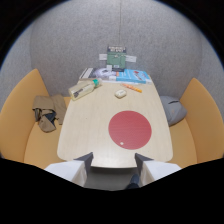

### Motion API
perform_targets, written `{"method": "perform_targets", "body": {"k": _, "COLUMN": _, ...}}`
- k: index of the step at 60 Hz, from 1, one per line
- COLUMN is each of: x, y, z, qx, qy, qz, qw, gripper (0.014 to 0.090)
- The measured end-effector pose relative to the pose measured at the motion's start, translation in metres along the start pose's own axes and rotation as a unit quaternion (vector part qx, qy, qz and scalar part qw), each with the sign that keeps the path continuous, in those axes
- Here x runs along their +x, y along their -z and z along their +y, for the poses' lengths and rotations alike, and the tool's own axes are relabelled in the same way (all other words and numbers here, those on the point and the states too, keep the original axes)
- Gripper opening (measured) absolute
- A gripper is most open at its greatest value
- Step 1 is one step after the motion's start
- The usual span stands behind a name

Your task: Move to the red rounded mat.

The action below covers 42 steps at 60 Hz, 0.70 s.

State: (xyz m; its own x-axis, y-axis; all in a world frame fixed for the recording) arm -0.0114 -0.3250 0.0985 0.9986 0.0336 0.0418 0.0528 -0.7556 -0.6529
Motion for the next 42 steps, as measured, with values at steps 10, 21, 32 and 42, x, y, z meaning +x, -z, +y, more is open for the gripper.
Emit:
{"method": "perform_targets", "body": {"k": 10, "x": 0.037, "y": -0.021, "z": -0.001, "qx": 0.002, "qy": 0.001, "qz": 0.020, "qw": 1.000, "gripper": 0.0852}}
{"method": "perform_targets", "body": {"k": 21, "x": 0.063, "y": -0.051, "z": -0.011, "qx": 0.007, "qy": 0.001, "qz": 0.019, "qw": 1.000, "gripper": 0.0858}}
{"method": "perform_targets", "body": {"k": 32, "x": 0.073, "y": -0.092, "z": -0.025, "qx": 0.009, "qy": 0.009, "qz": 0.015, "qw": 1.000, "gripper": 0.0856}}
{"method": "perform_targets", "body": {"k": 42, "x": 0.078, "y": -0.126, "z": -0.040, "qx": 0.009, "qy": 0.010, "qz": 0.015, "qw": 1.000, "gripper": 0.0858}}
